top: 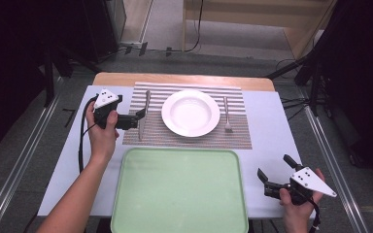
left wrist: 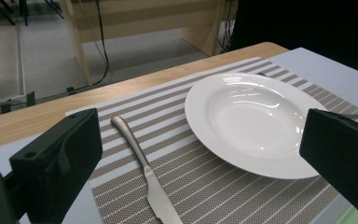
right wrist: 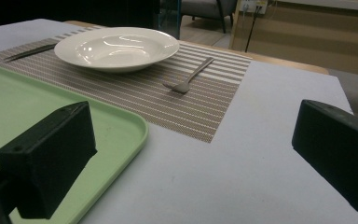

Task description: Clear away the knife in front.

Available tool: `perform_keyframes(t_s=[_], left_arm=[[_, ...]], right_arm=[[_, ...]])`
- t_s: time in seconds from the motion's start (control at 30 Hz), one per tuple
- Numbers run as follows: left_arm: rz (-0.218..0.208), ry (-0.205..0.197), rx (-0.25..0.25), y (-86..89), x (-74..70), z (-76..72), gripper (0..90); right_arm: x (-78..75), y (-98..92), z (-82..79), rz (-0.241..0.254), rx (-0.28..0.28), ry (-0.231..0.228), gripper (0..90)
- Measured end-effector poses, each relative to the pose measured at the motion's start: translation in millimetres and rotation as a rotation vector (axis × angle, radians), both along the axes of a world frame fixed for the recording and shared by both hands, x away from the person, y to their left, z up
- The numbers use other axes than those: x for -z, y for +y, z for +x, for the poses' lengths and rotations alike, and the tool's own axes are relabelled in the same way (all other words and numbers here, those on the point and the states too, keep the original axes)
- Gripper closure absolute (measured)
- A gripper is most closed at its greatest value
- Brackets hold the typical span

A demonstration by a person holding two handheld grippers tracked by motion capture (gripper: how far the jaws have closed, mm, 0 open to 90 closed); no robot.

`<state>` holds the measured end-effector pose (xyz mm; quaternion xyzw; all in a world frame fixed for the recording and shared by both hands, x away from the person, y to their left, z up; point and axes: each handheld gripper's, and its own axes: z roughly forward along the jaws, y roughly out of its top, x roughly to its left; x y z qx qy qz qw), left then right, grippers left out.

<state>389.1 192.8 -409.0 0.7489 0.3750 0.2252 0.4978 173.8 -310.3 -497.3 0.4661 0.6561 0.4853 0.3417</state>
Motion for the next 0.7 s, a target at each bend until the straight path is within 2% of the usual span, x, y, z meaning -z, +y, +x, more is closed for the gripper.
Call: perform_keyframes(t_s=[0.23,0.37,0.5,0.7], left_arm=[[0.007,0.045,-0.008,-1.6,4.6,18.5,0.0],[0.012,0.055,-0.015,-3.6,5.4,24.0,0.0],[0.021,0.082,-0.007,-5.5,7.7,32.1,0.0],[0.055,0.122,-0.006,-10.3,11.7,43.4,0.0]], right_arm=[[0.4,0.8,0.3,-0.001,-0.001,0.004,0.0],[0.5,0.9,0.4,0.001,-0.002,0.005,0.0],[0.6,1.0,0.5,0.004,-0.003,0.005,0.0],[0.9,1.1,0.8,0.003,-0.004,0.009,0.0]])
